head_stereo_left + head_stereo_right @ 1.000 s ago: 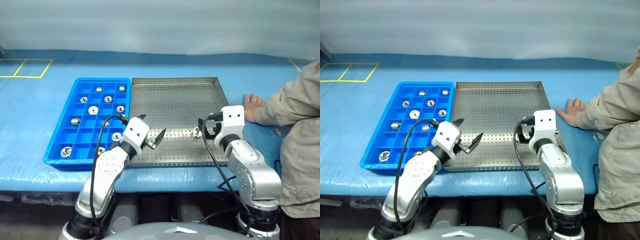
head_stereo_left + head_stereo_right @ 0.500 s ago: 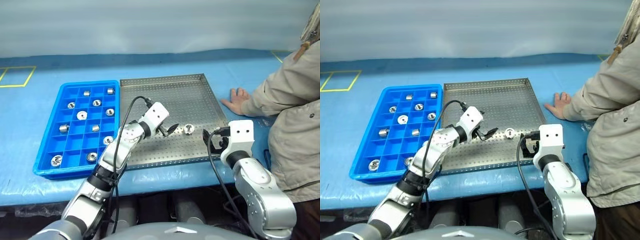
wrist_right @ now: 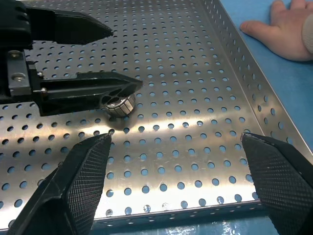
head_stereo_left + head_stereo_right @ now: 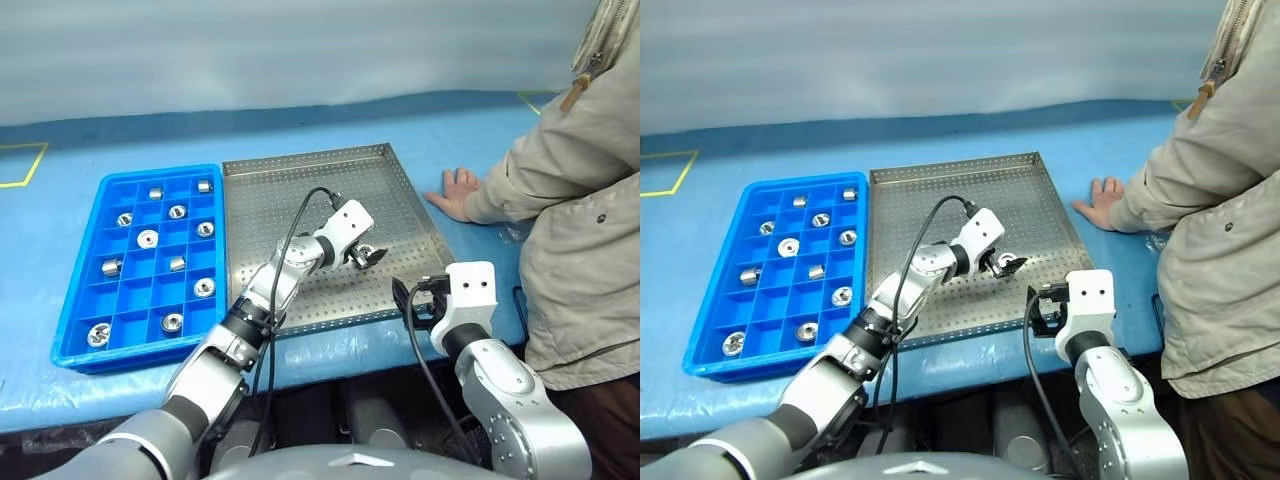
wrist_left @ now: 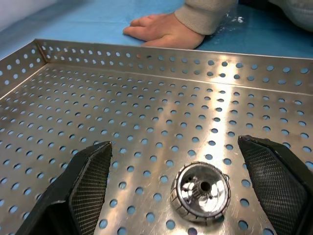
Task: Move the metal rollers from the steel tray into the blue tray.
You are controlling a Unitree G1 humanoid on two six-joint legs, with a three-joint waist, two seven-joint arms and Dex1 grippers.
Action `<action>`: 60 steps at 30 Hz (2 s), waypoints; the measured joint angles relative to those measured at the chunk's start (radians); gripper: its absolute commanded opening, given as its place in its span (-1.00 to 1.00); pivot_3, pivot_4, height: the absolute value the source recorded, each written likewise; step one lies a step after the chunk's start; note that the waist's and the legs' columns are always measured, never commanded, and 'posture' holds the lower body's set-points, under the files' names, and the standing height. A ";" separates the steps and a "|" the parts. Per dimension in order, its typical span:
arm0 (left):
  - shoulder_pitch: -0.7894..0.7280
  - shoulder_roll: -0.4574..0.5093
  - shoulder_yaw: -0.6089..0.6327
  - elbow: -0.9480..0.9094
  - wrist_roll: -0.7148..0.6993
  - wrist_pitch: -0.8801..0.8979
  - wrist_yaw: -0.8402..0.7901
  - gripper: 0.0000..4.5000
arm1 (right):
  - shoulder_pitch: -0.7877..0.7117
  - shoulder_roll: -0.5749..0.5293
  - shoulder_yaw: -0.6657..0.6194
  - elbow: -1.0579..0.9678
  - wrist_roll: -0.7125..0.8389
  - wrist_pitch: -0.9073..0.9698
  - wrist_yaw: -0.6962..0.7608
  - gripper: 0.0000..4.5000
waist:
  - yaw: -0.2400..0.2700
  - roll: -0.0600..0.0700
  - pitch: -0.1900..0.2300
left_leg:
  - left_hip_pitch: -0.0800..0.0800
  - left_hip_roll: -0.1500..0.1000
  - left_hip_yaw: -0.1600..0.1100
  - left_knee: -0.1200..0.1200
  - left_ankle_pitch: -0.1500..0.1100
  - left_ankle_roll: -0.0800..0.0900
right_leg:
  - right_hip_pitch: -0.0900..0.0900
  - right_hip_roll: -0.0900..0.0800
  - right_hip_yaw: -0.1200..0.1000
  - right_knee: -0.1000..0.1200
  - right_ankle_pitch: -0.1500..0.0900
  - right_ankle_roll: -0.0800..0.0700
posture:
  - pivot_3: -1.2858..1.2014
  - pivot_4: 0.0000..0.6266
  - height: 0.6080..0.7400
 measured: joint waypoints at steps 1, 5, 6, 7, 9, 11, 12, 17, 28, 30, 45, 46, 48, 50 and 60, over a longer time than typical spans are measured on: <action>-0.003 -0.007 -0.001 0.026 0.008 -0.012 0.004 1.00 | 0.000 0.000 0.002 0.000 0.000 -0.001 -0.001 0.99 | -0.003 0.000 0.000 | 0.000 0.000 0.000 0.000 0.000 0.000 | 0.000 0.000 0.000 0.000 0.000 0.000 | -0.18 -0.52 1.00; -0.011 -0.036 -0.008 0.119 0.036 -0.046 0.019 1.00 | 0.000 0.001 0.007 0.000 0.000 -0.003 -0.004 0.99 | -0.015 -0.001 0.000 | 0.000 0.000 0.000 0.000 0.000 0.000 | 0.000 0.000 0.000 0.000 0.000 0.000 | -0.18 -0.52 1.00; -0.012 -0.037 -0.008 0.132 0.040 -0.051 0.019 1.00 | 0.000 0.002 0.008 0.000 -0.001 -0.003 -0.006 0.99 | -0.017 -0.001 0.000 | 0.000 0.000 0.000 0.000 0.000 0.000 | 0.000 0.000 0.000 0.000 0.000 0.000 | -0.18 -0.52 1.00; -0.012 -0.039 -0.008 0.144 0.044 -0.055 0.019 0.92 | 0.000 0.002 0.009 0.000 -0.001 -0.003 -0.009 1.00 | -0.018 -0.001 0.000 | 0.000 0.001 0.000 0.000 0.000 0.000 | 0.000 0.000 0.000 0.000 0.000 0.000 | -0.18 -0.52 1.00; -0.012 -0.044 -0.008 0.165 0.051 -0.064 0.021 0.73 | 0.000 0.002 0.011 0.000 -0.001 -0.003 -0.014 1.00 | -0.020 -0.001 0.000 | 0.000 0.001 0.000 0.000 0.000 0.000 | 0.000 0.000 0.001 0.000 0.000 0.001 | -0.17 -0.52 1.00; -0.012 -0.047 -0.008 0.175 0.064 -0.075 0.028 0.46 | -0.002 0.003 0.018 0.001 -0.001 -0.003 -0.014 1.00 | -0.022 -0.001 0.001 | 0.000 0.001 0.000 0.000 0.000 0.000 | 0.000 0.000 0.001 0.000 0.000 0.001 | -0.17 -0.52 1.00; -0.012 -0.047 -0.008 0.177 0.067 -0.075 0.031 0.29 | -0.005 0.003 0.021 0.001 -0.001 -0.003 -0.015 1.00 | -0.022 -0.001 0.001 | 0.000 0.001 0.000 0.000 0.000 0.000 | 0.000 -0.001 0.001 0.000 0.000 0.001 | -0.16 -0.52 1.00; 0.001 -0.035 0.004 0.147 0.074 -0.066 0.042 -0.24 | -0.028 -0.002 0.025 0.009 -0.001 -0.003 -0.014 1.00 | -0.020 -0.001 0.001 | 0.000 0.001 0.001 0.000 0.000 0.000 | -0.001 -0.001 0.001 0.000 0.000 0.001 | -0.12 -0.52 1.00; 0.132 0.012 0.171 -0.414 0.033 0.197 0.157 -0.24 | -0.242 -0.050 0.062 0.123 0.025 0.008 0.047 1.00 | 0.037 -0.005 0.004 | 0.000 0.001 0.001 -0.002 0.000 0.000 | -0.001 0.000 0.002 0.000 0.003 0.006 | 0.06 -0.52 1.00; 0.180 0.024 0.208 -0.540 0.032 0.259 0.191 -0.24 | -0.295 -0.058 0.094 0.158 0.038 0.007 0.072 1.00 | 0.055 -0.006 0.005 | 0.000 0.001 0.000 -0.003 0.000 0.000 | -0.002 0.000 0.002 0.000 0.003 0.006 | 0.08 -0.52 1.00; 0.551 0.164 0.327 -1.151 0.148 0.656 0.392 -0.24 | -0.500 -0.124 0.295 0.379 0.081 -0.118 0.266 1.00 | 0.187 -0.013 0.008 | -0.002 0.000 -0.002 -0.002 0.000 0.001 | 0.000 -0.002 -0.003 -0.002 0.002 0.004 | 0.28 -0.52 1.00; 0.564 0.167 0.333 -1.166 0.156 0.668 0.404 -0.24 | -0.501 -0.124 0.301 0.382 0.082 -0.125 0.271 1.00 | 0.194 -0.013 0.008 | -0.002 0.000 -0.003 -0.002 0.000 0.001 | 0.000 -0.002 -0.003 -0.002 0.001 0.003 | 0.28 -0.52 1.00; 0.597 0.164 0.349 -1.191 0.168 0.691 0.432 -0.24 | -0.502 -0.127 0.316 0.387 0.083 -0.132 0.283 1.00 | 0.202 -0.013 0.008 | -0.002 0.001 -0.003 -0.002 0.000 0.001 | 0.000 -0.002 -0.004 -0.002 0.000 0.000 | 0.28 -0.52 1.00; 0.625 0.156 0.363 -1.199 0.181 0.705 0.450 -0.24 | -0.502 -0.127 0.324 0.391 0.084 -0.133 0.288 1.00 | 0.209 -0.013 0.008 | -0.002 0.001 -0.003 -0.002 0.000 0.001 | 0.000 -0.002 -0.004 -0.002 0.000 0.000 | 0.29 -0.52 1.00; 0.657 0.089 0.419 -1.219 0.197 0.739 0.536 -0.24 | -0.481 -0.115 0.341 0.393 0.092 -0.132 0.285 1.00 | 0.231 -0.013 0.009 | -0.003 0.001 -0.005 -0.002 0.000 0.001 | 0.000 -0.004 -0.006 -0.003 -0.001 0.000 | 0.29 -0.52 1.00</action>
